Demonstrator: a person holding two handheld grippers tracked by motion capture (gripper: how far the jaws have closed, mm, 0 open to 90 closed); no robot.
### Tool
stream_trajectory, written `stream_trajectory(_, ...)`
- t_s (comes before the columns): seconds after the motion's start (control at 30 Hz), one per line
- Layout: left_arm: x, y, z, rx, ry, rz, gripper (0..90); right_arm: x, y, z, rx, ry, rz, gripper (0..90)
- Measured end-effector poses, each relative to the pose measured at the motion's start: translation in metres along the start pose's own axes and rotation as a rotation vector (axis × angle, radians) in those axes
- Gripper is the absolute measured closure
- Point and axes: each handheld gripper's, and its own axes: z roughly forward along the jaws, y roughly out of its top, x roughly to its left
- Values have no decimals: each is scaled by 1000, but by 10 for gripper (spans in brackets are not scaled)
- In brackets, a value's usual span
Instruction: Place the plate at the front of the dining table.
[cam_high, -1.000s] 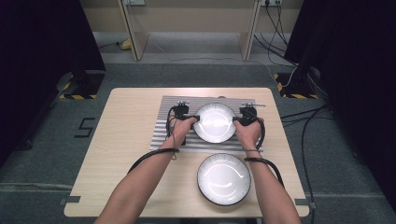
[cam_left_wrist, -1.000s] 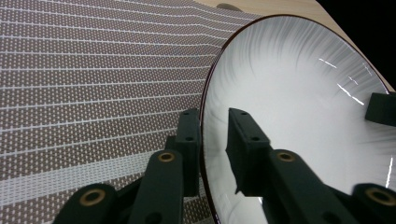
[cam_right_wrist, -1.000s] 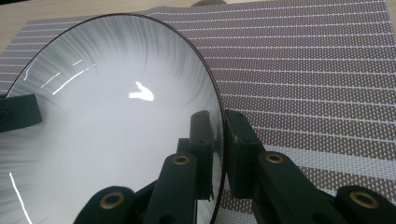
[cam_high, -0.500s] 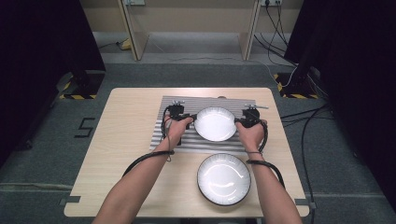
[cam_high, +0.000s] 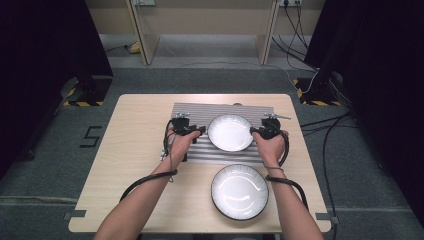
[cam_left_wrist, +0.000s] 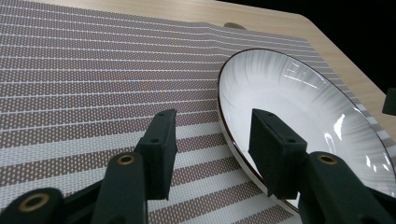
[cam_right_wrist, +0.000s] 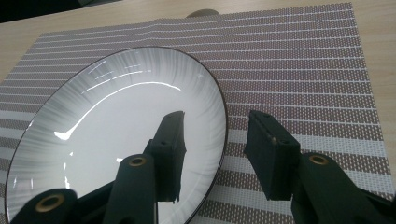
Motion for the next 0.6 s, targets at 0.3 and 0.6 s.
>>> stream_trajectory(0.3, 3, 2, -17, 1, -21, 31, 493, -6, -9, -16, -4, 12, 4, 542)
stream_trajectory(0.6, 1, 0, -33, -3, -53, 59, 491, -12, -17, -37, -3, 26, 8, 538)
